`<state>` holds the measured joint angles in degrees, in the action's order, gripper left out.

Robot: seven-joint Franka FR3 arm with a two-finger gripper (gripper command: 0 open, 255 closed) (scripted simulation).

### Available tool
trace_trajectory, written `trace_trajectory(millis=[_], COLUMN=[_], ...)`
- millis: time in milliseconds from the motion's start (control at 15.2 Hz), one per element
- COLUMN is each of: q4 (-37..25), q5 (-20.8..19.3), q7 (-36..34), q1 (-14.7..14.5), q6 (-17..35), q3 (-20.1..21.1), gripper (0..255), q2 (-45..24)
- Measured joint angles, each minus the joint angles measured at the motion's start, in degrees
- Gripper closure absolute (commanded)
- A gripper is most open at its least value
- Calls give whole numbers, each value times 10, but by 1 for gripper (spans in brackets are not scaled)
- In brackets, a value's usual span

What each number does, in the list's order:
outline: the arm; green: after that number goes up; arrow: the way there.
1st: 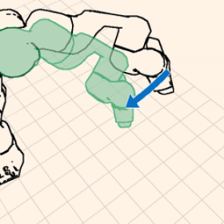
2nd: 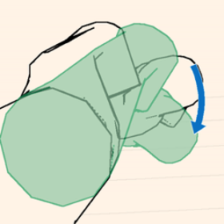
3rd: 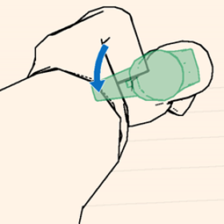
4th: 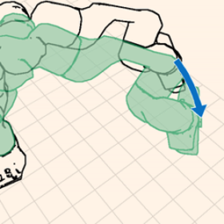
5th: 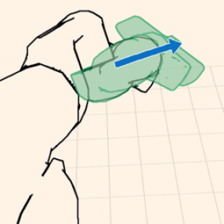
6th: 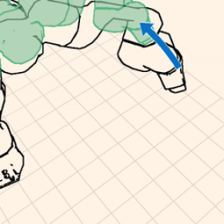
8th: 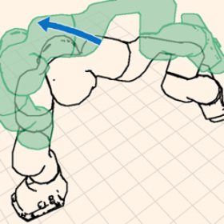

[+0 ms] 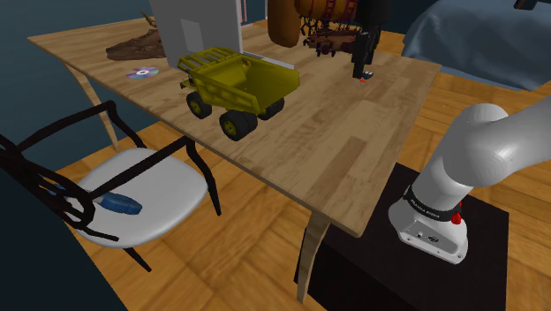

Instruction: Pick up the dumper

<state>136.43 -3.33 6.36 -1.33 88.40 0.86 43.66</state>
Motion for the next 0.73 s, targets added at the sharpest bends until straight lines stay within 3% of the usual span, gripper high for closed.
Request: trace_trajectory(millis=[264,726], q4=[-26,-143], q5=[13,37], q7=[-23,-94], q1=[-4,-11], q6=[14,37], q3=[17,64], gripper=[0,0], q2=[-38,-172])
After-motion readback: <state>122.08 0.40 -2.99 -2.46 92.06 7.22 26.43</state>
